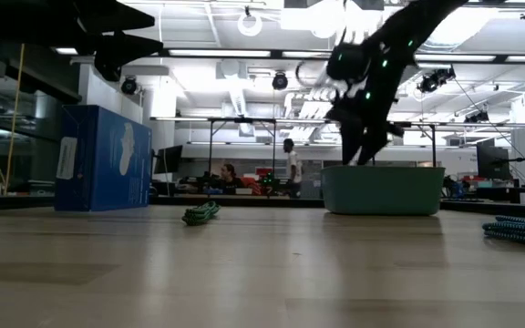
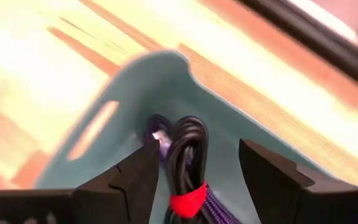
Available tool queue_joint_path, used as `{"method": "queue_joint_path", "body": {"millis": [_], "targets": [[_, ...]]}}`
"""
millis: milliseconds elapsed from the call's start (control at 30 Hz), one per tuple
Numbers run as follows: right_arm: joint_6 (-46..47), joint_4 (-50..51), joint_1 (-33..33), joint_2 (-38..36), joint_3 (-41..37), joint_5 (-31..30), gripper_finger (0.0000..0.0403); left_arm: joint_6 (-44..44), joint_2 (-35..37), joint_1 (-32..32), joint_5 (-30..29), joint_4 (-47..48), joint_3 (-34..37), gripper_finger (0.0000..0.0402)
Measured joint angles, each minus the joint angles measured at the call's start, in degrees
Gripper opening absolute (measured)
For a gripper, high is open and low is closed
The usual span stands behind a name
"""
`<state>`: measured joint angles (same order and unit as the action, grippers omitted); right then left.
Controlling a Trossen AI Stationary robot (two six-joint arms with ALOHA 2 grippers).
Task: Pick and place USB-C Cables
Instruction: Put the green charger cable into the green bin
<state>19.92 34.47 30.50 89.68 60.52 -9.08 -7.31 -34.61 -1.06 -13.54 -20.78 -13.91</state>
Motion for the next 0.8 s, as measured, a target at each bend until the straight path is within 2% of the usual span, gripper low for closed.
{"method": "queue_joint_path", "body": {"millis": [200, 367, 467, 600, 700, 800], "targets": [[-2.8, -1.8, -4.9, -10.3, -4.5, 0.1, 0.0211, -1.0, 0.0, 0.0, 0.0, 0.7, 0.0, 0.0220], [-3.9, -12.2, -10.6, -19.3, -14.1, 1.2, 0.0211, -1.0, 0.0, 0.0, -0.1, 1.0, 0.0, 0.0220], [-3.9, -23.7, -13.6, -24.1, -21.4, 3.4, 0.0211, -1.0, 0.0, 0.0, -0.2, 1.0, 0.0, 0.0221], [-4.9, -47.0, -16.9, -27.7, -30.4, 10.5, 0.0211, -1.0, 0.0, 0.0, -0.2, 0.9, 0.0, 0.0220], [-7.3, -62.5, -18.8, -28.2, -34.2, 16.3, 0.0211, -1.0, 0.0, 0.0, -0.2, 0.9, 0.0, 0.0221], [-10.7, -72.0, -20.9, -28.2, -35.0, 19.4, 0.0211, -0.6, 0.0, 0.0, -0.2, 0.9, 0.0, 0.0220]]}}
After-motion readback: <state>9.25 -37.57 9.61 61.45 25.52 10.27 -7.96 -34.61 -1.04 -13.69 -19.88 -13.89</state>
